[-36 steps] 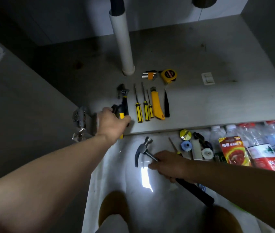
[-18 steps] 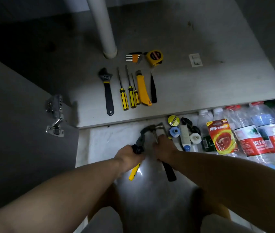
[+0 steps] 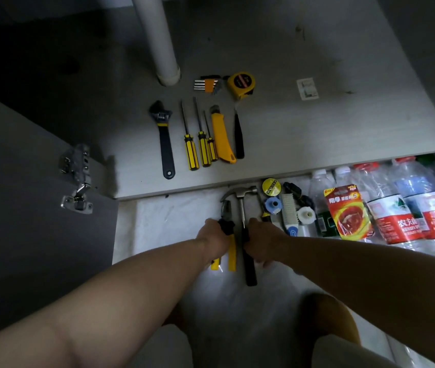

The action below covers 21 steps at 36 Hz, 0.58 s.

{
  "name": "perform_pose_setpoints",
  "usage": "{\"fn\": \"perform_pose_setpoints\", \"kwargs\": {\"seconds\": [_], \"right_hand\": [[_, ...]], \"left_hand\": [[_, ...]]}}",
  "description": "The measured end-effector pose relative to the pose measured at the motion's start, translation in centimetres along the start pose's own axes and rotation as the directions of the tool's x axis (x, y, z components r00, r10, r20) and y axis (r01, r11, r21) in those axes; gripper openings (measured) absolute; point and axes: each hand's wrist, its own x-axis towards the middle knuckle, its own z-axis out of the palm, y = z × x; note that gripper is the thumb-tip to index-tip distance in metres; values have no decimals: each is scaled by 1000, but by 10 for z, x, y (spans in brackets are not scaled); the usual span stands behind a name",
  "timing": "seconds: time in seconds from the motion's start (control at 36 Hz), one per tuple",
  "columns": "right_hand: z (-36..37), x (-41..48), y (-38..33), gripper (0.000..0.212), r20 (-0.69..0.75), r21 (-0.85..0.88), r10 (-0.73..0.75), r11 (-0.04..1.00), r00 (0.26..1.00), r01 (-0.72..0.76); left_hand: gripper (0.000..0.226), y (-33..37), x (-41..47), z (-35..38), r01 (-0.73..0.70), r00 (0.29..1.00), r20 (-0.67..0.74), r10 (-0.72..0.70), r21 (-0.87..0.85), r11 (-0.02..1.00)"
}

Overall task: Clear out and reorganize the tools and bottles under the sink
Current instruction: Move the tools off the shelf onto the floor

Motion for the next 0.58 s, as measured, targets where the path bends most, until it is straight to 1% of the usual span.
{"fn": "perform_pose_setpoints", "kwargs": {"seconds": [0.03, 0.08, 0.11, 0.17, 0.19, 0.22, 0.25, 0.28, 0.33, 0.39, 0.42, 0.44, 0.47, 0.5, 0.53, 0.58], "right_hand": [[-4, -2, -1, 5, 33, -34, -35, 999, 999, 36], [-12, -6, -3, 13, 76, -119, -133, 983, 988, 142], [-15, -8, -3, 17, 69, -141, -191, 970, 979, 199], [-22, -13, -5, 18, -7, -79, -306, 949, 952, 304], [-26, -16, -6, 15, -61, -29, -354, 935, 933, 353], [-32, -18, -9, 12, -121, 0, -394, 918, 911, 397], [-39, -20, -12, 12, -185, 6, -424, 902, 887, 432], [-46, -21, -17, 14, -254, 1, -443, 889, 860, 459], [-63, -22, -25, 15, -392, 0, -465, 863, 794, 505], [-79, -19, -33, 11, -512, 0, -450, 852, 732, 524], [-87, -16, -37, 9, -557, 6, -431, 853, 710, 522], [-95, -12, -40, 9, -593, 18, -405, 858, 696, 514], [-102, -7, -44, 9, -619, 30, -376, 866, 689, 499], [-109, -2, -48, 11, -634, 41, -348, 877, 691, 478], [-115, 4, -52, 16, -636, 51, -319, 891, 703, 451], [-124, 17, -64, 25, -617, 69, -262, 922, 742, 382]], "left_hand": [[39, -2, -1, -5, 0, 1000, 0, 0, 31, 1000], [34, -4, -2, -17, -21, 1000, 13, 19, 139, 990], [32, -6, -3, -22, -40, 999, 25, 36, 192, 981], [29, -7, -7, -33, -75, 996, 64, 58, 293, 953], [28, -6, -9, -39, -124, 992, 64, 108, 358, 925], [26, -3, -13, -45, -175, 984, 35, 177, 433, 884], [25, -2, -16, -52, -231, 959, -28, 282, 496, 837], [24, 0, -20, -58, -280, 916, -106, 386, 521, 806], [16, 5, -30, -69, -404, 785, -250, 567, 489, 773], [12, 13, -35, -80, -506, 666, -334, 667, 455, 733], [11, 18, -35, -86, -530, 626, -380, 682, 434, 728], [10, 24, -33, -93, -537, 606, -431, 669, 398, 743], [7, 31, -28, -99, -531, 600, -486, 635, 352, 771], [3, 37, -24, -106, -512, 607, -528, 594, 312, 800], [9, 43, -19, -111, -481, 625, -559, 544, 273, 833], [26, 54, -9, -120, -393, 692, -586, 422, 185, 901]]}}
